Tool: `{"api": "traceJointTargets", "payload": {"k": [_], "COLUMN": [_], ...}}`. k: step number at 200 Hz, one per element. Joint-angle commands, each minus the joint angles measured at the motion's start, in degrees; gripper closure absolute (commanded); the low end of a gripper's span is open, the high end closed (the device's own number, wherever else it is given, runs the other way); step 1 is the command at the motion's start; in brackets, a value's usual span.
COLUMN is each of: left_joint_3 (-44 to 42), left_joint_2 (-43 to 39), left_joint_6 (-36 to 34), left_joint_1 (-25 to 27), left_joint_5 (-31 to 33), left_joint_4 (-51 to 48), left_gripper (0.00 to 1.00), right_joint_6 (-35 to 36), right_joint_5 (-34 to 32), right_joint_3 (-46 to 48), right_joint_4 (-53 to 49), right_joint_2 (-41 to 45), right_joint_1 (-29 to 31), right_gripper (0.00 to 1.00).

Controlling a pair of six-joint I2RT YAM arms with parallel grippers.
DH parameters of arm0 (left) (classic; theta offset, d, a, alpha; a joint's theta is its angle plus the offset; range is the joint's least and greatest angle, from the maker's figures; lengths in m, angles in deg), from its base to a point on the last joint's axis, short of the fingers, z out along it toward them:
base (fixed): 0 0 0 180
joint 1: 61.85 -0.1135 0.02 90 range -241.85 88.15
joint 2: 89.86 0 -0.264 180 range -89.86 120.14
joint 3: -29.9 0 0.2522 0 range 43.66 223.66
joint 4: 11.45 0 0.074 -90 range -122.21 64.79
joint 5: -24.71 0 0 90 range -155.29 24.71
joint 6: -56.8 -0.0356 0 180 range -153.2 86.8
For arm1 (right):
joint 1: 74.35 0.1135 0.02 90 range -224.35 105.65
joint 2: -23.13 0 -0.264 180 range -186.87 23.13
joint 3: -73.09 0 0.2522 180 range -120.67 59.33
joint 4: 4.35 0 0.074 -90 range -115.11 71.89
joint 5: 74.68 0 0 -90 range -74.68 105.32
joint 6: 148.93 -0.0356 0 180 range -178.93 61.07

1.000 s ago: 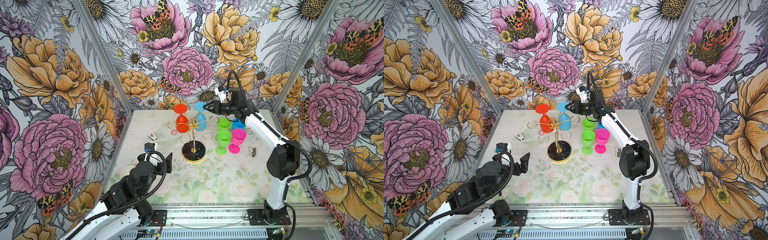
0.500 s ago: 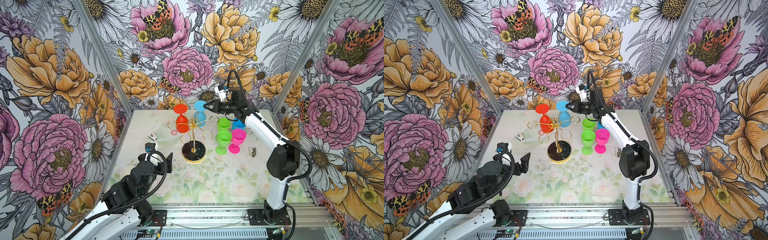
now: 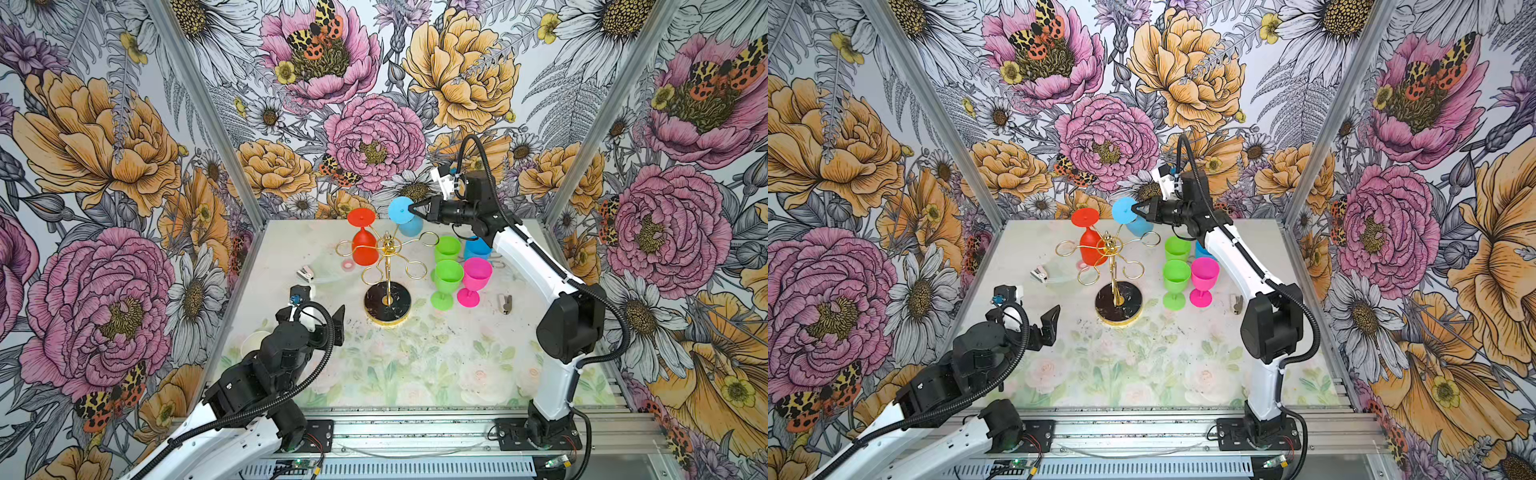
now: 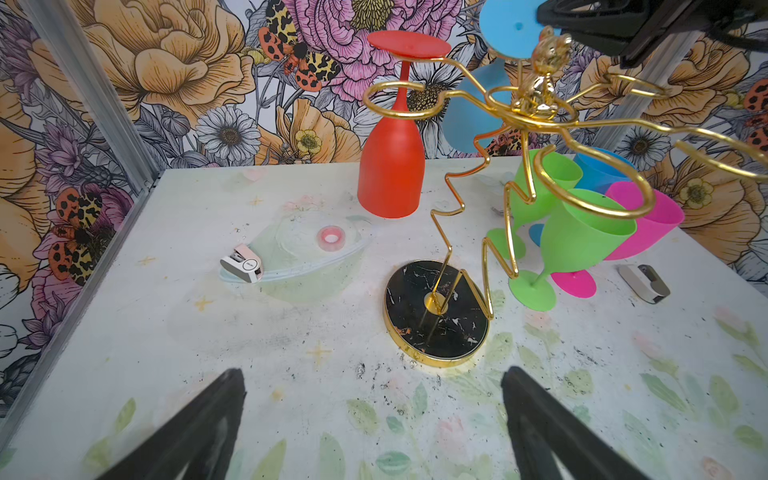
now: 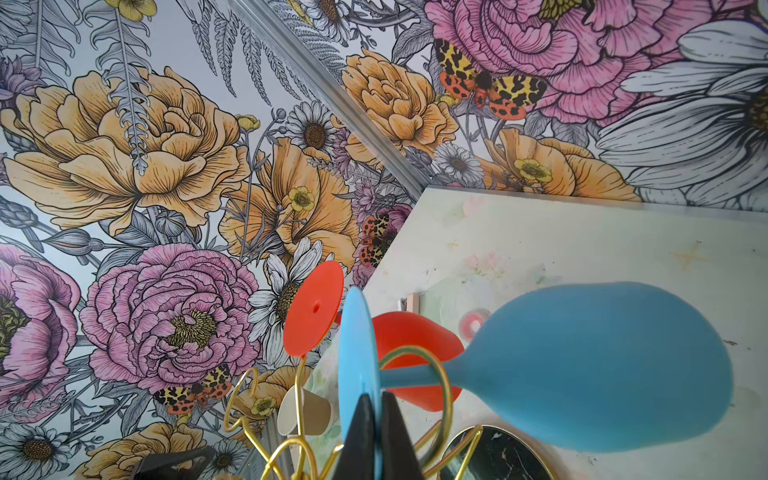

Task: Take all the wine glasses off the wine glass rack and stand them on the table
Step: 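Close the right gripper on the blue glass foot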

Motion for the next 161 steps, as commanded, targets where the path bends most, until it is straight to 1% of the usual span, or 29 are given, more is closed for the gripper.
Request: {"api": "traceJointTargets", "payload": {"k": [1,49,161], "left_joint_3": [-0.31,-0.29,-0.38], "left_joint_2": [0.07,0.20,0.60], "left_joint_6": [-0.38,-0.40,-0.36], "left_joint_1": [-0.47,-0.56,-0.73], "left_joint_5": [-1.28,-1.36,-1.71], "left_joint_4": [0.97,1.14,1.23], "left_gripper": [0.03,0.03,0.02], "right_joint_6": [1.20,1.91,2.89], "right_joint_5": [0.67,1.23,3.21], "right_joint_3": [-0.47,0.81,4.51], "right_joint_4": [-1.67,-1.67,-1.67], "right_joint_2": [2.01,4.24,7.56], "right_joint_1": [0.55,1.12,2.12], "right_gripper": [0.95,1.00,1.00]}}
